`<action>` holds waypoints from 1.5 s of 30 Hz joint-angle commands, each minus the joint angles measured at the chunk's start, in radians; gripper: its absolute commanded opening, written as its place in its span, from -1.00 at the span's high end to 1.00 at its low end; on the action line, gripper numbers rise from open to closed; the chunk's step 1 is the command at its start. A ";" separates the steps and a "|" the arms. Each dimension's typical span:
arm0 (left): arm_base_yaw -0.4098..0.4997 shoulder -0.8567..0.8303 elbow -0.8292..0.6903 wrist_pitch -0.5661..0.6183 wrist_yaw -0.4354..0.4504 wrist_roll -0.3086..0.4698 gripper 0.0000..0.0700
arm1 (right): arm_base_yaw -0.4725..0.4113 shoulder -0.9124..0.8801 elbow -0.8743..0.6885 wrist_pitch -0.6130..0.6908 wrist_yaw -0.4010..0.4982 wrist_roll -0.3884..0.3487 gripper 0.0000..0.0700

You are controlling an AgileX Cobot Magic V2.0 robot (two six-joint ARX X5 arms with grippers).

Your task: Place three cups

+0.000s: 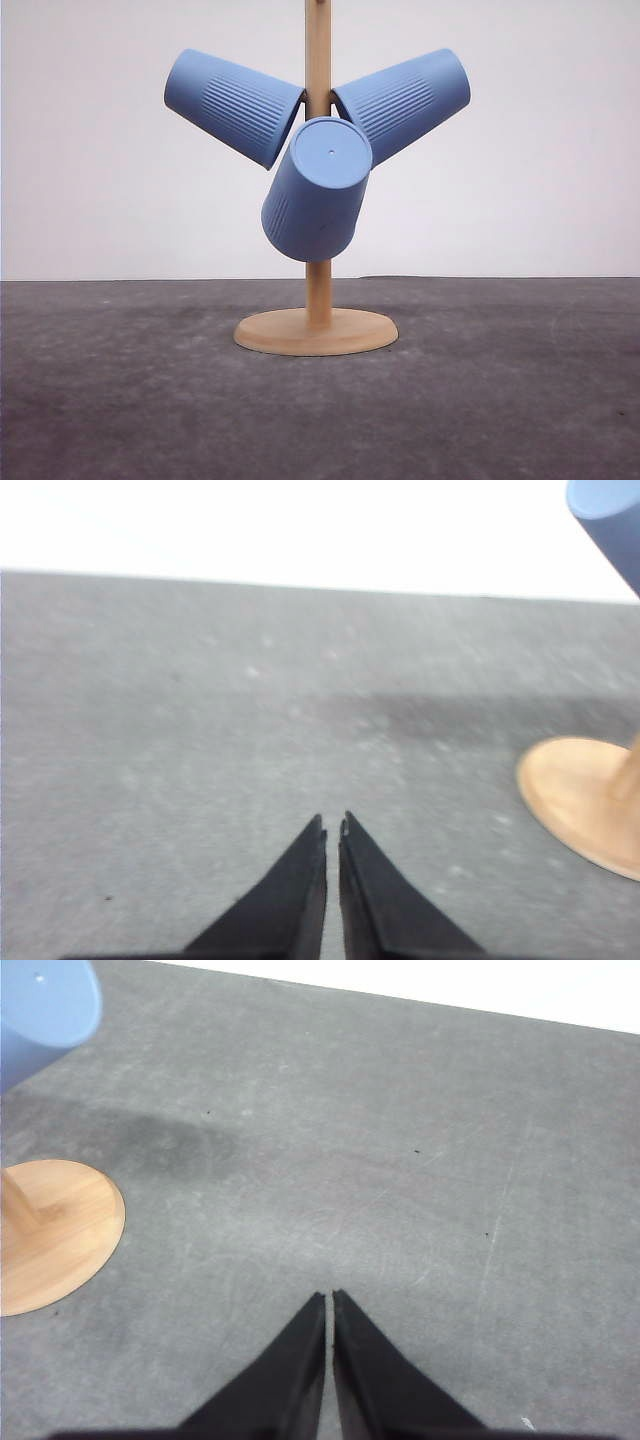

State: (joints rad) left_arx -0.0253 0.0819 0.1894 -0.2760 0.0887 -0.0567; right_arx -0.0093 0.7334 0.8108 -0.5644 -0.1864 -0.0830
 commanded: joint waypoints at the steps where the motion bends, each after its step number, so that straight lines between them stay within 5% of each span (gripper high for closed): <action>1: 0.006 -0.048 -0.036 0.014 -0.013 0.014 1.00 | 0.000 0.003 0.008 0.010 0.003 -0.011 0.97; 10: 0.004 -0.079 -0.177 0.099 -0.019 0.013 1.00 | 0.000 0.003 0.008 0.013 0.003 -0.011 0.97; 31: 0.004 -0.079 -0.177 0.096 -0.018 0.011 1.00 | 0.000 0.003 0.008 0.013 0.003 -0.012 0.97; 35: 0.004 -0.079 -0.177 0.096 -0.018 0.011 1.00 | 0.000 -0.002 0.008 0.013 0.021 -0.099 0.97; 40: 0.004 -0.079 -0.177 0.096 -0.018 0.011 1.00 | 0.000 -0.116 -0.112 0.055 0.090 -0.078 0.97; 45: 0.004 -0.079 -0.177 0.096 -0.018 0.011 1.00 | -0.002 -0.317 -0.373 0.228 0.157 0.007 0.97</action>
State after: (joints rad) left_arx -0.0208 0.0051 0.0269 -0.1776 0.0731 -0.0505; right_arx -0.0093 0.4432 0.4796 -0.3620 -0.0376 -0.1225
